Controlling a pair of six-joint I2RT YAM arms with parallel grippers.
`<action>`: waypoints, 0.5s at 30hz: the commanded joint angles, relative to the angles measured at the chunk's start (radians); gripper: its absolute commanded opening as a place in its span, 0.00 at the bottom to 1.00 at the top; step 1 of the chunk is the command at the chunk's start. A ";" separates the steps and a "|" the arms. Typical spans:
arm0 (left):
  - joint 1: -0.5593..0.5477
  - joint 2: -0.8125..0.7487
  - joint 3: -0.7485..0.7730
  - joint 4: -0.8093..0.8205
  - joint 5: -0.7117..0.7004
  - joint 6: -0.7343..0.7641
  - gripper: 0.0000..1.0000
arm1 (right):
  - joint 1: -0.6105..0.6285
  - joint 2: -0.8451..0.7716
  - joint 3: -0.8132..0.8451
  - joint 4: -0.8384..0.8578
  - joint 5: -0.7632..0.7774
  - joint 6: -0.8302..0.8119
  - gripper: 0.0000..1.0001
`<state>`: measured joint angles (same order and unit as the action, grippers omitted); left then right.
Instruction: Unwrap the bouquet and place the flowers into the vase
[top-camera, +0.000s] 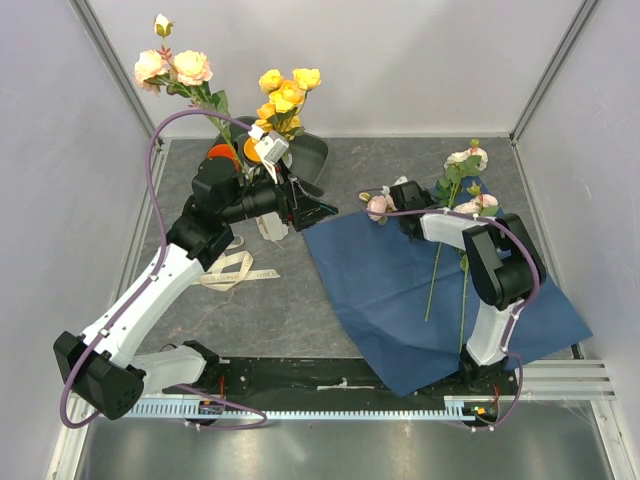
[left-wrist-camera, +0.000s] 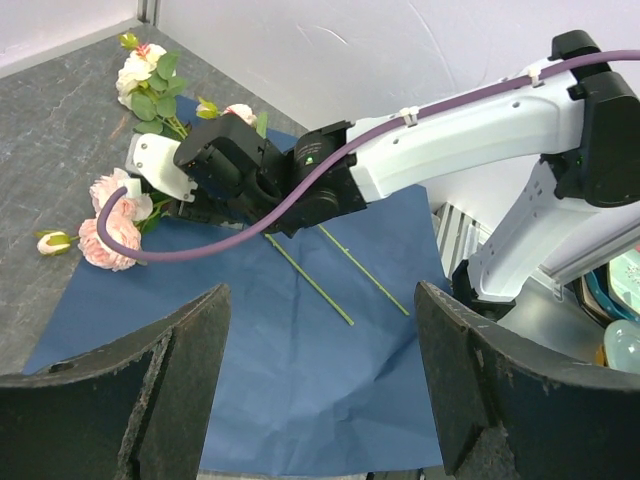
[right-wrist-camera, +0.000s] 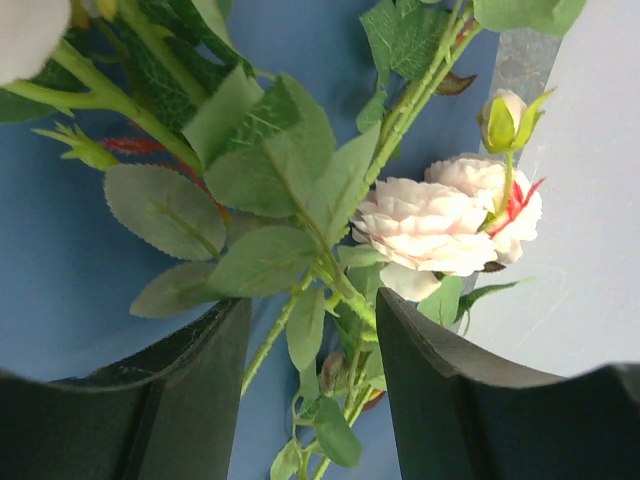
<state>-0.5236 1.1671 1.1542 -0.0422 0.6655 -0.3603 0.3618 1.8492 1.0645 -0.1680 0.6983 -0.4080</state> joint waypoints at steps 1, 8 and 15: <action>-0.003 0.000 0.002 0.039 0.036 -0.035 0.80 | -0.004 0.050 0.020 0.103 0.039 -0.041 0.60; -0.003 0.005 0.001 0.039 0.043 -0.049 0.80 | -0.011 0.097 0.043 0.189 0.066 -0.075 0.58; -0.003 0.012 0.001 0.038 0.049 -0.051 0.80 | -0.009 0.124 0.042 0.245 0.111 -0.098 0.32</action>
<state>-0.5236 1.1736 1.1542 -0.0418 0.6861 -0.3786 0.3561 1.9583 1.0721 0.0044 0.7513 -0.4911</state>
